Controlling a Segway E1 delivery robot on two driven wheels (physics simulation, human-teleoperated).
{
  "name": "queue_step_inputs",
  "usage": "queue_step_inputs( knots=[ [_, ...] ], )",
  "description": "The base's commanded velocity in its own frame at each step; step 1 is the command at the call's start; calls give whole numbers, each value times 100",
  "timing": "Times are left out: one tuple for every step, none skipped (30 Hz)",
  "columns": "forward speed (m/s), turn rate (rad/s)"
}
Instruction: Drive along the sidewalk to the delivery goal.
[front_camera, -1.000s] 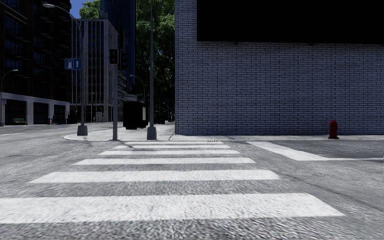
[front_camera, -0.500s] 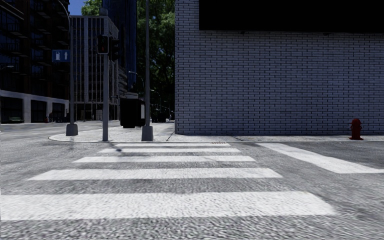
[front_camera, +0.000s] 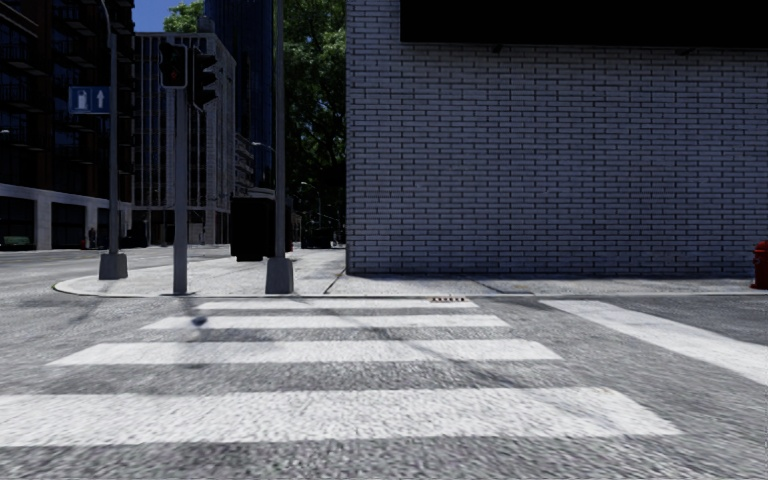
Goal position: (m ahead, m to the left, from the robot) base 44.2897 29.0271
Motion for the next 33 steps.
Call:
queue_step_inputs(
  knots=[
    [200,11],
    [200,11],
    [200,11],
    [200,11],
    [200,11],
    [200,11],
    [200,12],
    [200,12],
    [200,18],
    [197,24],
    [196,27],
    [196,27],
    [196,28],
    [196,28],
    [196,28],
    [196,28],
    [196,28],
    [195,28],
    [195,28],
    [195,28],
    [195,28],
    [195,28],
    [195,28],
    [195,28],
    [195,26],
    [195,26],
    [195,17],
    [195,6],
    [195,6],
    [195,0],
    [195,0],
    [195,0],
    [195,0]
  ],
)
